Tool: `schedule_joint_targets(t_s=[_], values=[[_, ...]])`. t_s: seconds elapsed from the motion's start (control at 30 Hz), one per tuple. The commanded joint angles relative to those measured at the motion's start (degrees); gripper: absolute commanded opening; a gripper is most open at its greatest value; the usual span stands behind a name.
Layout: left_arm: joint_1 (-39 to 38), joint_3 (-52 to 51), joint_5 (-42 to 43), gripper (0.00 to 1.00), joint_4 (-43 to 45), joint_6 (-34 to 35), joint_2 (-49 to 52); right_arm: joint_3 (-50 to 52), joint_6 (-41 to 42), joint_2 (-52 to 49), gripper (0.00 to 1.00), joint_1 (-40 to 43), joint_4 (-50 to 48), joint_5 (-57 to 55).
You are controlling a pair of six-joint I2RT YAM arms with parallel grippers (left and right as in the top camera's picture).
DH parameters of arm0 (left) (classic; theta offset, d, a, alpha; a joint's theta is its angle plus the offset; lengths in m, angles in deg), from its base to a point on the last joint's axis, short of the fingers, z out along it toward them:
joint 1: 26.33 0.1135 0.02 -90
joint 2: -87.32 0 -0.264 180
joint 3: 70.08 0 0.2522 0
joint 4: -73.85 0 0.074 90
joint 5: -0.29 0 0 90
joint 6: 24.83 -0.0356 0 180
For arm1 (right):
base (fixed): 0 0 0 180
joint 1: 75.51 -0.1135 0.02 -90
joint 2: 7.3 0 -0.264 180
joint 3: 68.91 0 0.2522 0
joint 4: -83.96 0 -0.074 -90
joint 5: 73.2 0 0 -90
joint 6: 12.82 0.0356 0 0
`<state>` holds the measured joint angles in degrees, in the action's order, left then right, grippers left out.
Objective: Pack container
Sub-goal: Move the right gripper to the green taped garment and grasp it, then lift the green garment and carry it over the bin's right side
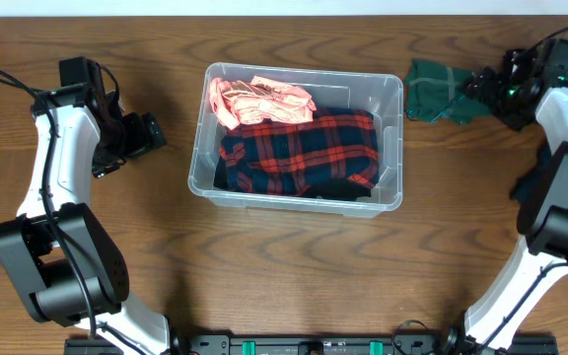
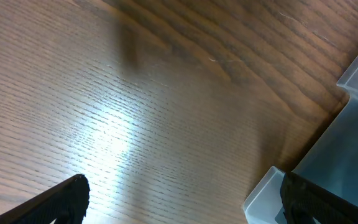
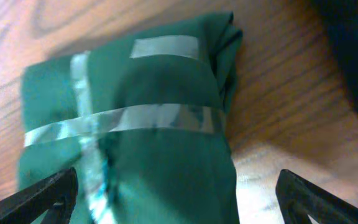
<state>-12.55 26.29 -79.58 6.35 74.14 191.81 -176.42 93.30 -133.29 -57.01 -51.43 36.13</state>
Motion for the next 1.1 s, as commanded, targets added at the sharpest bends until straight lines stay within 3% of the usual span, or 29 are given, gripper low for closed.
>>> schedule_joint_targets(t_s=[0.0,0.2,0.3,0.47,0.5,0.57,0.6,0.83,1.07], values=[[0.2,-0.26,-0.28,0.98,-0.2,-0.33,0.11,0.35,1.25,-1.64,0.98,-1.03,-1.44,1.05],[0.2,-0.26,-0.28,0.98,-0.2,-0.33,0.11,0.37,2.34,-4.15,0.96,-3.02,-5.62,2.14],[0.2,-0.26,-0.28,0.98,-0.2,-0.33,0.11,0.37,2.54,-5.14,0.84,-4.31,-6.69,2.36],[0.2,-0.26,-0.28,0.98,-0.2,-0.33,0.11,0.37,2.49,-5.53,0.47,-6.01,-7.15,1.68],[0.2,-0.26,-0.28,0.98,-0.2,-0.33,0.11,0.37,2.49,-5.53,0.37,-6.05,-7.3,1.68],[0.2,-0.26,-0.28,0.98,-0.2,-0.33,0.11,0.37,2.51,-5.55,0.04,-6.03,-7.28,1.7],[0.2,-0.26,-0.28,0.98,-0.2,-0.33,0.11,0.37,2.51,-5.53,0.01,-5.95,-7.23,1.7],[0.2,-0.26,-0.28,0.98,-0.2,-0.33,0.11,0.0,-1.18,-3.93,0.01,-4.83,-4.74,4.57],[0.2,-0.26,-0.28,0.98,-0.2,-0.33,0.11,0.0,-3.56,6.8,0.01,-4.37,-0.35,5.18]])
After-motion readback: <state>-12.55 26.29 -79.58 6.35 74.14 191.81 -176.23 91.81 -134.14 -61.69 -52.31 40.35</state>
